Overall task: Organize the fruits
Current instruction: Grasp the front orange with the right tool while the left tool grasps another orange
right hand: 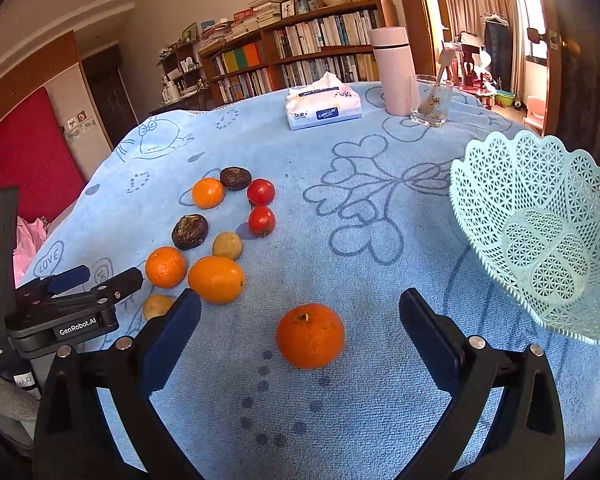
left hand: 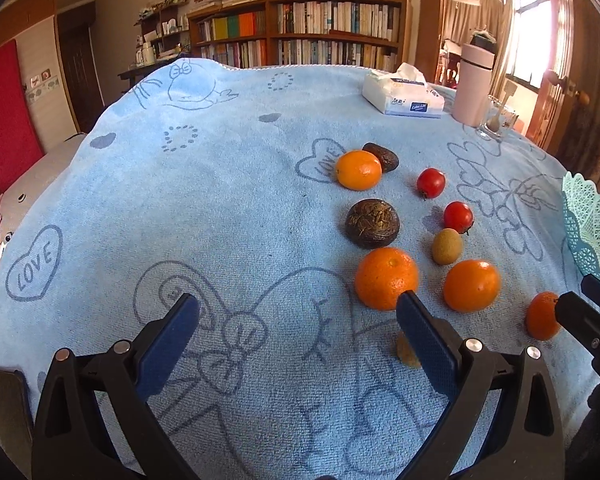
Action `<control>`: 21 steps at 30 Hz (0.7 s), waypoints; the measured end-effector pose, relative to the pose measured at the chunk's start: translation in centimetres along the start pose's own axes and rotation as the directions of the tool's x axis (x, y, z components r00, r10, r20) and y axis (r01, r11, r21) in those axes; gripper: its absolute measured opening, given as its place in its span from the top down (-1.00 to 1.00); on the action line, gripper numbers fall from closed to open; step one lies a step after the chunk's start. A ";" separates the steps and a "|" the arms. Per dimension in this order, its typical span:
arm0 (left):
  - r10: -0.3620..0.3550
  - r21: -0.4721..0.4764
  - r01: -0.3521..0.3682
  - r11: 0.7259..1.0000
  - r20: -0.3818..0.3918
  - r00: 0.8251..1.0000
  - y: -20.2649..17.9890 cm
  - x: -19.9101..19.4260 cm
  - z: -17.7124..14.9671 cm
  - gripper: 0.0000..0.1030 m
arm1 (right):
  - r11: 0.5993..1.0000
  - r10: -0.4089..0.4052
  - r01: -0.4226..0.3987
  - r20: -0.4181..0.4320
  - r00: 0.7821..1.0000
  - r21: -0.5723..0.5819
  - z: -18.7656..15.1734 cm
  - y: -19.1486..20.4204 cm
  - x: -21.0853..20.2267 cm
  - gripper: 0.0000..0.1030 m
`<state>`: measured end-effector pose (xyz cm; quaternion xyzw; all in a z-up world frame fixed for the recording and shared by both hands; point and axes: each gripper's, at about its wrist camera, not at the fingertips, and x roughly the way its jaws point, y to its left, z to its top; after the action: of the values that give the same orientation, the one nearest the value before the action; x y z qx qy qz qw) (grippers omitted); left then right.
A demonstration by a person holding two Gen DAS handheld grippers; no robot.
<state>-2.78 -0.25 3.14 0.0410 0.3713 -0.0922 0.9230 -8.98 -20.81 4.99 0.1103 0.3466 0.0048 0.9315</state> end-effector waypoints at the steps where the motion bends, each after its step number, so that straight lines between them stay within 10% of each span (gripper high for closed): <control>1: -0.013 0.003 0.013 1.000 0.012 1.000 -0.1 -0.3 0.0 -0.90 | 1.000 -0.008 0.008 -0.008 1.000 0.003 0.0 -0.1 0.0 -0.96; 21: -0.012 -0.005 0.013 1.000 0.017 1.000 -0.2 -0.1 0.5 -0.89 | 0.999 -0.035 0.037 -0.073 0.997 0.024 -0.1 -1.1 0.6 -0.96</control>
<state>-2.56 -0.47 3.54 0.0353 0.3641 -0.0973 0.9256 -8.64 -21.78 4.30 0.1155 0.3824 -0.0125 0.9167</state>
